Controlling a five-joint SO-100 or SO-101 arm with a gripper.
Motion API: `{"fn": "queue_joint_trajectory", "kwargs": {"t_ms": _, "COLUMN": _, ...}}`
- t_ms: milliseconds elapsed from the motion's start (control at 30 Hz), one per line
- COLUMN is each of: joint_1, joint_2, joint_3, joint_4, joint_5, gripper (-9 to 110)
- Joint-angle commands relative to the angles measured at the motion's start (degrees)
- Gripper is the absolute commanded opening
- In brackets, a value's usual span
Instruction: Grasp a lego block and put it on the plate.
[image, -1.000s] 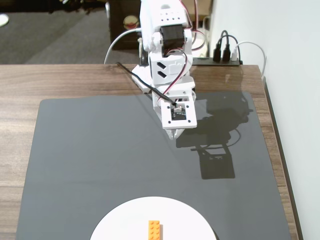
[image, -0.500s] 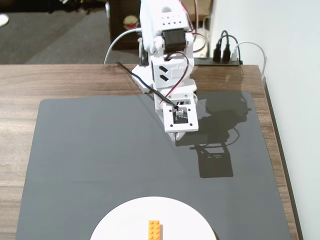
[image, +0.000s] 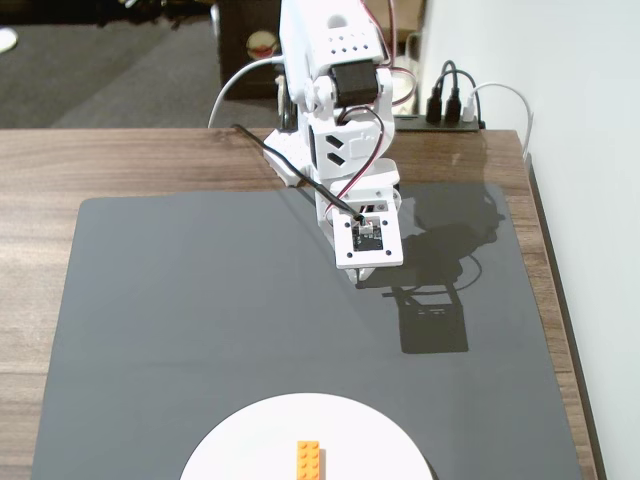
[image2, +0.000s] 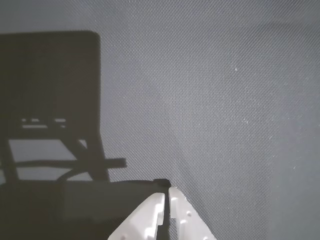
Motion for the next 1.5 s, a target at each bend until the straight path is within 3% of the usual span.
{"fn": "queue_joint_trajectory", "kwargs": {"t_ms": 0, "joint_1": -0.35, "joint_2": -0.35, "joint_3": -0.26, "joint_4": -0.53, "joint_5": 0.53, "gripper": 1}}
{"fn": "queue_joint_trajectory", "kwargs": {"t_ms": 1467, "joint_1": 0.44, "joint_2": -10.02, "joint_3": -5.63, "joint_4": -0.26, "joint_5": 2.64, "gripper": 1}}
